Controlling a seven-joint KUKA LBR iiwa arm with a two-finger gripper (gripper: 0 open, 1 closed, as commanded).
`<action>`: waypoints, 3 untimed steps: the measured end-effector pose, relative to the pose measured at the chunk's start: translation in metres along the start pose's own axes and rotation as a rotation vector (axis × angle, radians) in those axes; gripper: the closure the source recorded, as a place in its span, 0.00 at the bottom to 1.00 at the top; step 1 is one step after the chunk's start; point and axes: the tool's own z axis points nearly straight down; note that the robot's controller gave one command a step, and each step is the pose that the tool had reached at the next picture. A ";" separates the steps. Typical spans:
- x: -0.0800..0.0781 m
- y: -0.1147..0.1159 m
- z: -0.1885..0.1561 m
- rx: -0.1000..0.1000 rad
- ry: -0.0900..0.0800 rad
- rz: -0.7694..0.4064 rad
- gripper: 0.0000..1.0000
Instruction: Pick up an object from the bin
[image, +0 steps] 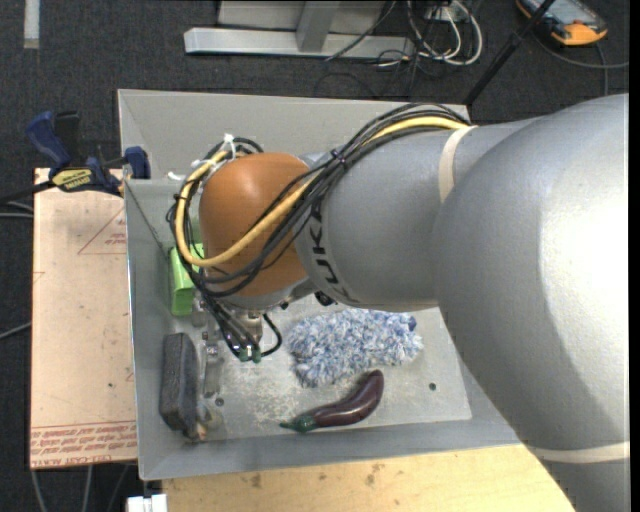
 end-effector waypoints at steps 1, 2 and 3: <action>-0.002 -0.001 -0.004 -0.002 -0.007 0.004 0.00; -0.032 -0.041 -0.050 -0.002 -0.003 -0.042 0.00; -0.055 -0.074 -0.085 -0.001 -0.019 0.012 0.00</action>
Offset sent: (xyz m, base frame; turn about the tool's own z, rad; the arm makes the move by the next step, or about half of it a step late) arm 0.0700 -0.0918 0.1027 -0.0748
